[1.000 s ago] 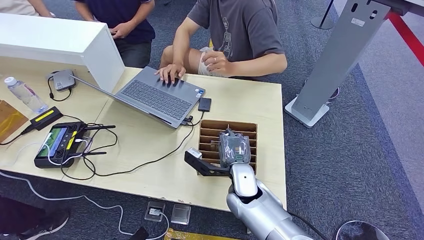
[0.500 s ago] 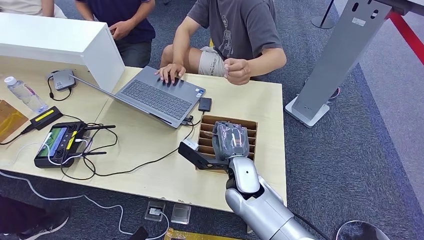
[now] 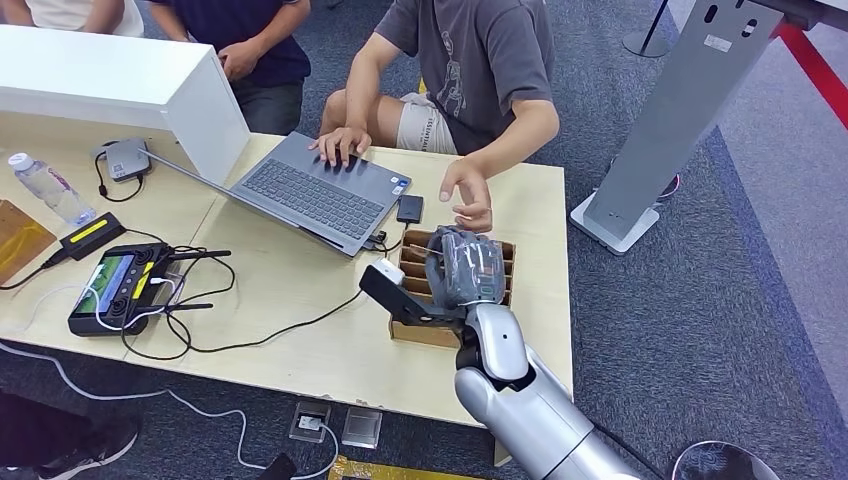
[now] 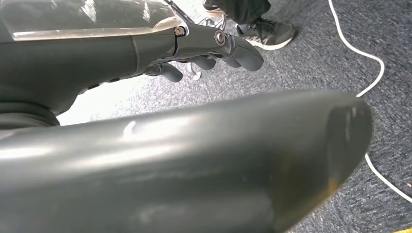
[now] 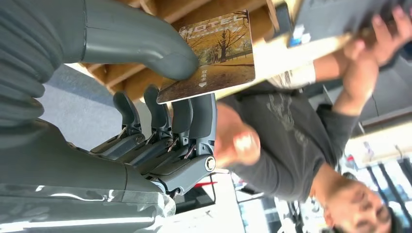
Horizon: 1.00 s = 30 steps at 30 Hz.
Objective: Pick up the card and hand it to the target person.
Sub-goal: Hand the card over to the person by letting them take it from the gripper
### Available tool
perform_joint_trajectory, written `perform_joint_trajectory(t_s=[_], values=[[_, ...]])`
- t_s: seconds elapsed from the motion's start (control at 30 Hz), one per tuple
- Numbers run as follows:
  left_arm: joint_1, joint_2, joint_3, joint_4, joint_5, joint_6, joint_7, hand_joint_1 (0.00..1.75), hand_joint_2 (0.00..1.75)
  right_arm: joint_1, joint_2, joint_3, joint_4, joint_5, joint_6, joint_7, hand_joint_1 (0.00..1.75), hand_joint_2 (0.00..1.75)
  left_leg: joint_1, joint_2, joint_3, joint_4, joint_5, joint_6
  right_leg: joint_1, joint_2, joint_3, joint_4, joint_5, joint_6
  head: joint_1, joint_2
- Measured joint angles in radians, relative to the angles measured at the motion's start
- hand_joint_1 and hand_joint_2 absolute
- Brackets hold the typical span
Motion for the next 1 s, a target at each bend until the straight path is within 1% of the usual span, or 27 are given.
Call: perform_joint_trajectory(t_s=[0.17,0.37,0.53,0.7,0.9,1.0], values=[[0.0,0.0,0.0,0.0,0.0,0.002,0.007,0.0,0.0,-0.022,-0.017,-0.029,-0.038,0.019,-0.069,-0.002,1.3,1.75,0.0,0.0,0.0,0.0,0.0,0.0,0.0,0.0,0.0,0.0,0.0,0.0,0.0,0.0],[0.0,0.0,0.0,0.0,-0.006,0.004,0.009,0.0,0.0,-0.059,-0.035,-0.065,-0.054,0.088,-0.147,-0.013,1.35,1.75,0.0,0.0,0.0,0.0,0.0,0.0,0.0,0.0,0.0,0.0,0.0,0.0,0.0,0.0],[0.0,0.0,-0.002,0.0,-0.015,0.0,0.002,0.0,0.0,-0.087,-0.047,-0.086,-0.043,0.148,-0.169,-0.007,1.33,1.75,0.0,0.0,0.0,0.0,0.0,0.0,0.0,0.0,0.0,0.0,0.0,0.0,0.0,0.0],[-0.001,0.0,-0.004,0.0,-0.027,-0.002,-0.007,0.0,0.0,-0.105,-0.056,-0.094,0.006,0.211,-0.184,0.005,1.33,1.75,0.0,0.0,-0.001,0.001,0.0,0.0,0.0,0.0,0.0,0.0,0.0,0.0,0.0,0.0],[-0.001,0.0,-0.005,0.0,-0.03,-0.002,-0.008,0.0,0.0,-0.11,-0.06,-0.095,0.051,0.222,-0.183,0.006,1.33,1.75,0.0,0.0,-0.001,0.001,0.0,0.0,0.0,0.0,-0.001,0.0,0.0,0.0,0.0,0.0],[-0.001,0.0,-0.005,0.0,-0.03,-0.002,-0.008,0.0,0.0,-0.112,-0.06,-0.095,0.065,0.224,-0.182,0.006,1.3,1.75,0.0,0.0,-0.002,0.001,0.0,0.0,0.0,0.0,-0.001,0.0,0.0,0.0,0.0,0.0]])
